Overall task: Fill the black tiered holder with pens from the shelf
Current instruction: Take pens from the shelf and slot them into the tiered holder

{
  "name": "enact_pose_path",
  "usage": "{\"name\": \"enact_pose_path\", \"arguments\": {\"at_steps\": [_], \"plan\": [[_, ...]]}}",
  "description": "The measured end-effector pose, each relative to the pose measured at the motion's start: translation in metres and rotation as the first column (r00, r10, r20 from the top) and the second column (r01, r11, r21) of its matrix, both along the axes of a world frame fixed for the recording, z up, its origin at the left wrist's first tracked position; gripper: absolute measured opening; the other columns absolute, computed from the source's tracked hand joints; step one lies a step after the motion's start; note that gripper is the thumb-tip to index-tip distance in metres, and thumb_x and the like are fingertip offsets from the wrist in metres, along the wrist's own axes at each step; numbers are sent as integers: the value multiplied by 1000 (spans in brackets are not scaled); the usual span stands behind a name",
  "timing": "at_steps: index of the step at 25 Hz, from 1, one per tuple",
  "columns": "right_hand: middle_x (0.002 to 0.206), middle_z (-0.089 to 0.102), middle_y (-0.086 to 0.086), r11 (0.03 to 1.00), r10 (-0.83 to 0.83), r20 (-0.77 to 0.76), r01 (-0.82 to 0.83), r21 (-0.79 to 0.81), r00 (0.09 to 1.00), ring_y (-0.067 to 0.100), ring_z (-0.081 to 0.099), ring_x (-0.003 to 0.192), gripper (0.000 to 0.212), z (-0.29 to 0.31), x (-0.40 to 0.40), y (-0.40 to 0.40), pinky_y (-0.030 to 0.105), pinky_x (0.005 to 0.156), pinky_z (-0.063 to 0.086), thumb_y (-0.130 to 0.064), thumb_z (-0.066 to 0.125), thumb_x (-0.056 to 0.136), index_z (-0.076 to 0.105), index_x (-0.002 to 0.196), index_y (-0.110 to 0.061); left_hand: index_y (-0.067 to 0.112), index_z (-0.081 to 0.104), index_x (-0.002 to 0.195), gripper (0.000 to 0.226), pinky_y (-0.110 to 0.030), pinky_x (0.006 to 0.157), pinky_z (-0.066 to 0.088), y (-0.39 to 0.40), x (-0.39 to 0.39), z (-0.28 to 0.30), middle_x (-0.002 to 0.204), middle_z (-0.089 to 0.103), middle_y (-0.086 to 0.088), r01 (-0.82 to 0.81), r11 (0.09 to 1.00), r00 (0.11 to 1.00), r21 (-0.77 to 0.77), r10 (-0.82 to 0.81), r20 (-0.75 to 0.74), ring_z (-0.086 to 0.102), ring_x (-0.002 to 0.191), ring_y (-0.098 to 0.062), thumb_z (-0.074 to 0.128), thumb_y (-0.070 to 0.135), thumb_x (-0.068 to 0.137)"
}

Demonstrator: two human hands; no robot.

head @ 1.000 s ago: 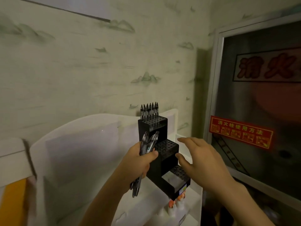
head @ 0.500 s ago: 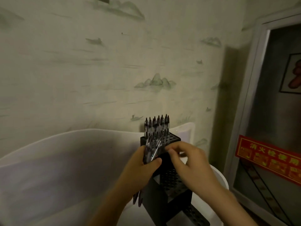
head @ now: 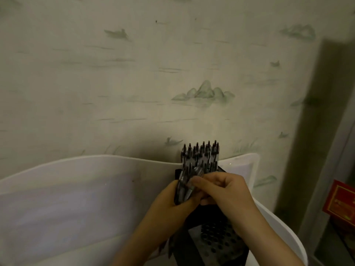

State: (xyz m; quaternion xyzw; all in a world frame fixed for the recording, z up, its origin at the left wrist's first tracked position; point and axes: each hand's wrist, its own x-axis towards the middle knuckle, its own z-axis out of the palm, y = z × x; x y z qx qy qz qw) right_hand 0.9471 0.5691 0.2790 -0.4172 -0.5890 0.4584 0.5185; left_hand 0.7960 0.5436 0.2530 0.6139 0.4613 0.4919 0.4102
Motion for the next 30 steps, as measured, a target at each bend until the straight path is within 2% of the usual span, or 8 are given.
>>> {"name": "enact_pose_path", "arguments": {"at_steps": [3,8,11,14,16,19,25,30], "plan": [[70,74,14,998,-57,-184,55,-18,981,26,72,60,14,15,7,28,25,51,56,-18,78,76,75,77,-5,25,62,102,15,-9,41,37,6,-10,1,49,58,17,5,997,999,-73,-2,34,51,41,4,67,19,89],[74,75,12,993,-32,-268,62,103,963,24,73,65,7,31,14,58,26,58,59,-12,72,84,75,85,-6,29,64,82,15,-17,36,29,15,-21,1,46,40,5,-89,990,987,-108,102,125,35,35,-8,62,18,92],[77,76,-3,939,-111,-129,146,311,986,17,74,69,13,35,16,69,25,66,60,-10,69,87,73,93,-21,29,59,66,28,-18,37,25,19,-30,-2,49,35,1,-113,986,979,-126,132,158,31,37,-10,61,19,93],[77,74,-16,843,-229,110,141,520,967,7,72,71,26,28,10,70,28,71,60,-17,70,87,67,91,-43,25,53,68,26,-19,37,25,21,-38,-4,50,34,0,-103,987,976,-127,125,179,30,39,-11,62,20,92],[78,74,-16,814,-254,157,123,568,954,6,71,72,26,24,3,70,35,74,60,-22,70,87,64,91,-48,19,51,71,23,-20,37,26,22,-41,-5,50,35,-2,-110,988,976,-112,128,175,30,39,-12,62,21,91],[79,73,-17,789,-255,162,108,605,953,6,71,71,24,25,0,72,36,73,61,-23,69,88,64,92,-46,13,46,74,25,-20,37,25,22,-46,-6,51,33,-3,-115,989,976,-93,129,175,30,39,-12,62,21,91],[74,65,-22,751,-323,324,33,660,889,-1,66,71,16,25,-6,74,3,71,48,-18,70,88,75,102,-19,12,44,77,26,-21,38,25,18,-52,-6,54,33,-4,-106,992,978,-74,118,174,30,41,-13,62,21,91],[78,66,-20,813,-278,315,47,581,908,-6,65,76,20,15,-13,70,4,66,49,-21,75,83,68,101,-22,19,49,71,25,-20,37,27,17,-51,-7,53,35,-2,-88,994,979,-67,99,176,30,41,-12,64,22,90]]}}
